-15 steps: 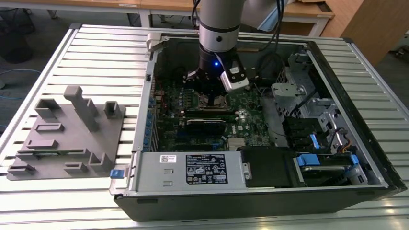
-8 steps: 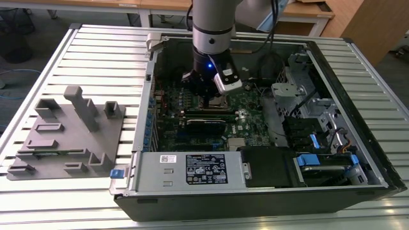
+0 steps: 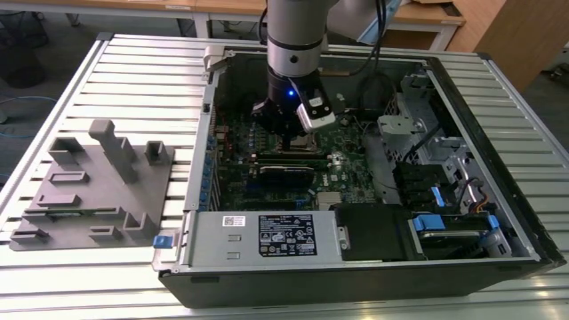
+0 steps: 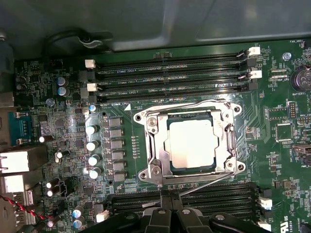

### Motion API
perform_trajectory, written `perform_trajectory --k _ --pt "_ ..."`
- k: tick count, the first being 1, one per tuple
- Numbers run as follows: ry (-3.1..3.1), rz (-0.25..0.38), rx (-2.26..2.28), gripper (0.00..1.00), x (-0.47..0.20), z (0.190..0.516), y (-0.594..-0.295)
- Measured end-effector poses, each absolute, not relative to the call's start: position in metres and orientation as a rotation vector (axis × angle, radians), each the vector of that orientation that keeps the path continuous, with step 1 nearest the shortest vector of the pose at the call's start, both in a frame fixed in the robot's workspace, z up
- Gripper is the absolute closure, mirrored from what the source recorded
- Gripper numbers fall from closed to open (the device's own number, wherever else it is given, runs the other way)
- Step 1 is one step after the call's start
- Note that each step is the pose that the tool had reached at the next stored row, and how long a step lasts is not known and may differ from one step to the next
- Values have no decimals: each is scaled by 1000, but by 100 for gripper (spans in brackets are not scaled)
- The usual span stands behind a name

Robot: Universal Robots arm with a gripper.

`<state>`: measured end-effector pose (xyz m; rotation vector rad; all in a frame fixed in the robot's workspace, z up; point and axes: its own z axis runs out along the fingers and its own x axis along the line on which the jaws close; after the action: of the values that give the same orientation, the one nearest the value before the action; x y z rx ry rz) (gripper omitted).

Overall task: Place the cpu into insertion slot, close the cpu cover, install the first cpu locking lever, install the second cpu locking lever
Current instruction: 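Install the second cpu locking lever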

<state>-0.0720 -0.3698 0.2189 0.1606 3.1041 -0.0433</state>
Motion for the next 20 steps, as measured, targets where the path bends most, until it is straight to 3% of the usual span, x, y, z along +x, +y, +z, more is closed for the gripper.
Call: perform_trajectory --k 20 --pt "3104 -40 161 89 -78 209 -370"
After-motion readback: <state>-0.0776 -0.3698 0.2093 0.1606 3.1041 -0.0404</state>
